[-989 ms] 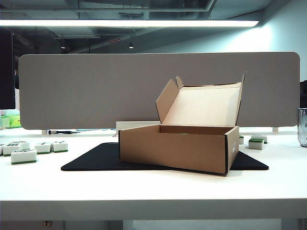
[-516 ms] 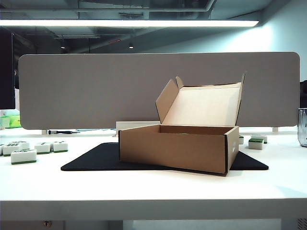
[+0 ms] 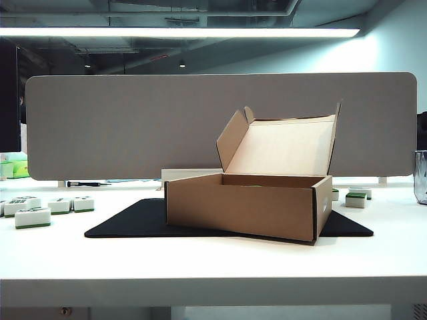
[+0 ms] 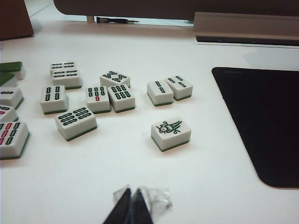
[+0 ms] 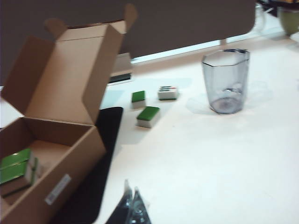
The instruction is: Pick up four mahjong tiles and put them into the paper box.
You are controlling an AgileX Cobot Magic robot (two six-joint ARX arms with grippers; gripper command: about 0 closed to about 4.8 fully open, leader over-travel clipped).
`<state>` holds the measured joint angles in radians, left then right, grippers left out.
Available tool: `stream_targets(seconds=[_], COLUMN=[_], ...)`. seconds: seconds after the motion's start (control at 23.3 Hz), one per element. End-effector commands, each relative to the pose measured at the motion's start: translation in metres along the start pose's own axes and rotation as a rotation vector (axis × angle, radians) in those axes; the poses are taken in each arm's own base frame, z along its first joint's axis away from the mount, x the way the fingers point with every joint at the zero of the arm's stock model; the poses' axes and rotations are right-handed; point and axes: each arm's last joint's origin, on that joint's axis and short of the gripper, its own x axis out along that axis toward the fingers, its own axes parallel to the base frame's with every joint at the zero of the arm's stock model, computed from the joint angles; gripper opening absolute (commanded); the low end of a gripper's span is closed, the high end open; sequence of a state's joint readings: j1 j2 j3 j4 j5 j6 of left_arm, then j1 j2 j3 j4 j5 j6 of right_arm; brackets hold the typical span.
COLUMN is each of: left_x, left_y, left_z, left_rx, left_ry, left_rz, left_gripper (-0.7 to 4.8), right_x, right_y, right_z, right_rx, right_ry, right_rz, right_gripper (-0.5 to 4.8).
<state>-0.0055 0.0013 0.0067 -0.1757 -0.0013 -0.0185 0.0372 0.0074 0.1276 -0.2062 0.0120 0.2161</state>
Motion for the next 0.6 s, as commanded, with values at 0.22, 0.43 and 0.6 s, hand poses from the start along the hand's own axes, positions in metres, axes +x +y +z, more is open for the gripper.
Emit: stream_targets(seconds=[0.22,0.43,0.6], left_x=[0.000,0.000,0.000], left_y=[0.000,0.000,0.000], left_z=[-0.001,-0.001,-0.001], left_rx=[0.000,0.000,0.000], left_ry=[0.011,0.011,0.011], left_rz=[-0.006,-0.006,-0.006], left_gripper=[-0.06,-0.06,-0.06], right_x=[0.005,0.009,0.011], right_y=[-0.004,-0.007,-0.008], right_z=[-0.015,-0.031,-0.036], right_rx=[0.005,0.023,0.021], right_ry=[0.022,0.067,0.082], right_rz=[-0.025,-0.036,-0.040], right_gripper=[-0.01,-0.01,-0.01])
